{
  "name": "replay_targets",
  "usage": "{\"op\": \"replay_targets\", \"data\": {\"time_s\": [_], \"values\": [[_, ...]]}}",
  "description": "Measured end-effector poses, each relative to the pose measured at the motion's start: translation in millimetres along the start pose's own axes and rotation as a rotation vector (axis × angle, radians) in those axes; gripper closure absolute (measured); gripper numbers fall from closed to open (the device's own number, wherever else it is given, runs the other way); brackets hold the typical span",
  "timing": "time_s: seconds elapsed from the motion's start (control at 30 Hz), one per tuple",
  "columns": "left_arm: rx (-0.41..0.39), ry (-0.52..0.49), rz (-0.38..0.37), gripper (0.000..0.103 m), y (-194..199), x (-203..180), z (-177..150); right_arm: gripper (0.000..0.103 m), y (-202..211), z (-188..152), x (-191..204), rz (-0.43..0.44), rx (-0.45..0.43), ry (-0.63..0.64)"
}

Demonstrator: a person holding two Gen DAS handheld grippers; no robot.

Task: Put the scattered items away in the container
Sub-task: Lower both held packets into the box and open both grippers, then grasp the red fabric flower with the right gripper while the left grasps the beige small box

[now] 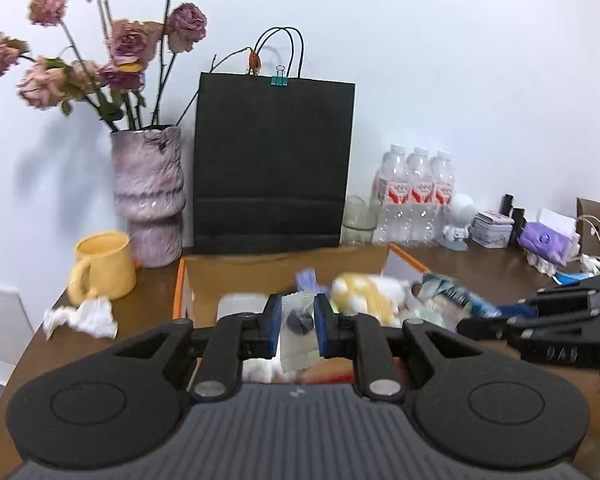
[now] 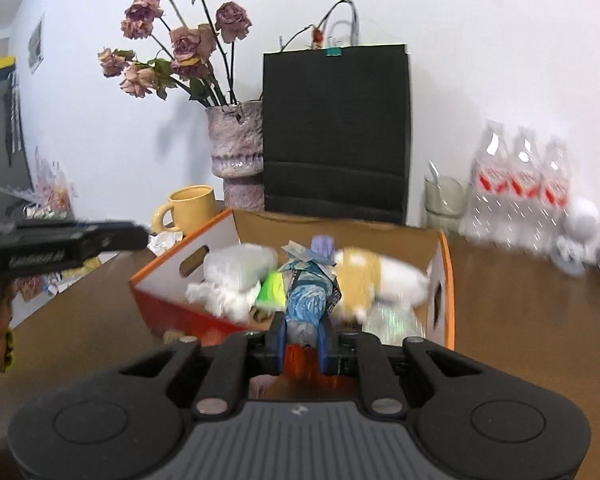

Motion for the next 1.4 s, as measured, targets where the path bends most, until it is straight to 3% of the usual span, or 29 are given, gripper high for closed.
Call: {"op": "replay_targets", "data": {"time_s": [0.1, 0.27, 0.43, 0.5, 0.53, 0.57, 0.63, 0.7, 0.73, 0.87, 0.93, 1.07, 1.23, 1.4], "values": [[0.103, 0.010, -0.022, 0.085, -40, -3, 14, 0.089, -32, 18, -4, 0.014, 0.090, 0.043], [0.299, 0.021, -0.015, 0.085, -104, -4, -2, 0.089, -90, 19, -7, 0.044, 0.266, 0.048], [0.362, 0.040, 0.027, 0.085, -132, 5, -20, 0.089, -118, 12, -12, 0.052, 0.326, 0.014], [0.365, 0.060, 0.030, 0.083, -133, 8, -22, 0.084, -121, 11, -12, 0.055, 0.328, 0.000], [0.364, 0.066, 0.028, 0.076, -132, 9, -22, 0.079, -119, 11, -12, 0.053, 0.328, -0.007], [0.362, 0.069, 0.026, 0.065, -129, 10, -22, 0.067, -119, 11, -12, 0.054, 0.329, -0.011], [0.343, 0.066, 0.034, 0.055, -124, 12, -20, 0.046, -117, 12, -9, 0.053, 0.323, -0.014], [0.314, 0.071, 0.032, 0.045, -114, 15, -16, 0.040, -109, 15, -9, 0.045, 0.295, -0.006], [0.297, 0.080, 0.032, 0.033, -108, 17, -14, 0.038, -103, 17, -7, 0.044, 0.278, -0.001], [0.212, 0.126, 0.035, 0.007, -72, 29, -12, 0.013, -67, 18, -1, 0.034, 0.176, 0.037], [0.153, 0.138, 0.044, 0.000, -48, 35, -15, 0.012, -46, 11, 5, 0.033, 0.119, 0.060], [0.075, 0.158, 0.089, 0.000, -8, 48, -38, 0.001, -18, -13, 24, 0.051, 0.049, 0.077], [0.149, 0.231, 0.133, 0.000, 5, 62, -91, 0.001, -26, -47, 54, 0.070, 0.048, 0.081], [0.210, 0.256, 0.181, 0.000, 0, 72, -117, 0.011, -56, -56, 69, 0.049, 0.083, 0.081]]}}
Point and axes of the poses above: each gripper's, at about its wrist camera, not at the fingertips, and y roughly against the way its jaws point, x to its left, z to its top, the point moved 8 cm from there along -y, roughly the way its jaws point, and after that the axes turned 6 degrees about x, right-handed, at the moved point
